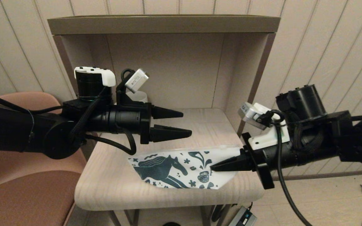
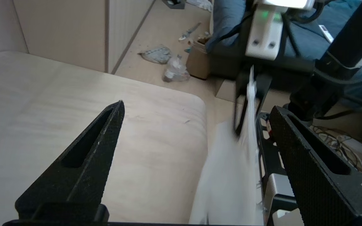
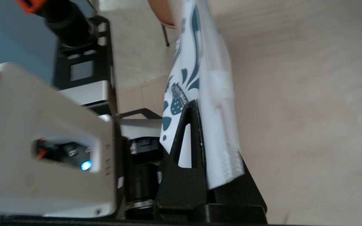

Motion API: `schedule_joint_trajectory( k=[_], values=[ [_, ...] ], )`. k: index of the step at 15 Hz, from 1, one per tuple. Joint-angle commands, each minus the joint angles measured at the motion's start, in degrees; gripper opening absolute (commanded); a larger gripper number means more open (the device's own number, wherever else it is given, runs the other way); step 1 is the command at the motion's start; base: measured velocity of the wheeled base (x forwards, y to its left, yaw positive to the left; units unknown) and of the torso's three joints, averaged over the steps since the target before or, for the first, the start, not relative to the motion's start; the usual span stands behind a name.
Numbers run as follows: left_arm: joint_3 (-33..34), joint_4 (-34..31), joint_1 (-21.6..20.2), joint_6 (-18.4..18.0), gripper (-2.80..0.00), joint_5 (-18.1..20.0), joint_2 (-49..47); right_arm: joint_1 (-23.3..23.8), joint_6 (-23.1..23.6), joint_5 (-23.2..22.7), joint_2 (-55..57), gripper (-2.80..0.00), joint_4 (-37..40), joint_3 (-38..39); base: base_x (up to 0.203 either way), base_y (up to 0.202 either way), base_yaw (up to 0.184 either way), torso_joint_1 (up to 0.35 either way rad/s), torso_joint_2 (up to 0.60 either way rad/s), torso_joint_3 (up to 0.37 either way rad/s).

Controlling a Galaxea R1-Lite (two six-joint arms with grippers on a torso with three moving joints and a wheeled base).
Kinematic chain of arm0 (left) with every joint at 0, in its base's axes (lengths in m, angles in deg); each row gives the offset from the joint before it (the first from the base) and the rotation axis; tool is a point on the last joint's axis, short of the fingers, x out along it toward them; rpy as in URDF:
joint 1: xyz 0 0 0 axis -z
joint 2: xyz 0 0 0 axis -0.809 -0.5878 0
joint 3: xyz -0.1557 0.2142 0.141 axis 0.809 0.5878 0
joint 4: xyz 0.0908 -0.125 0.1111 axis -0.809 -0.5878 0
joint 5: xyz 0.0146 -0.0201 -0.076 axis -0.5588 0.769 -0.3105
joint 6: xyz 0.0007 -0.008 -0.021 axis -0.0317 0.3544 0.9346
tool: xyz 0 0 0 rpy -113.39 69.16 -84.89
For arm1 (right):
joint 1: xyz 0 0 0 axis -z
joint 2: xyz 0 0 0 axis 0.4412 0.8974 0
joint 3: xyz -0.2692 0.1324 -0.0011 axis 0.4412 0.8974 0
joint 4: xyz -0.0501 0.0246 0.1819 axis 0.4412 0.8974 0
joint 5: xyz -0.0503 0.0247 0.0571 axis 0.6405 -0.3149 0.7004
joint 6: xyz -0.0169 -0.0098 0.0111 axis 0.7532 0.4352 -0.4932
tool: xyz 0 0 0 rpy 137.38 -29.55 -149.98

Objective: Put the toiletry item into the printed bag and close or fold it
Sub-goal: Hand it to the other hand, then close the strorage bag and place it on the desk

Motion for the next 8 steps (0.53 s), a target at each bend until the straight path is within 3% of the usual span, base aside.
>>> schedule_joint_trajectory(
  k=[1,5,8],
  values=[
    [-0.1,0.2,0.6,-0.1,0.0,0.3,-0.1,-1.7,0.2,0.8,3.0,-2.8,1.4,-3.5,0.0,0.0,0.0,0.0,0.0,0.0],
    [-0.2,0.1,1.3,-0.2,0.0,0.1,-0.3,-2.8,0.2,3.6,3.5,-2.8,8.6,-10.8,0.0,0.0,0.0,0.0,0.0,0.0],
    [-0.8,-0.5,1.2,-2.3,0.0,0.2,-0.1,-3.0,0.3,4.3,3.7,-2.8,14.2,-15.4,0.0,0.0,0.0,0.0,0.0,0.0]
  ],
)
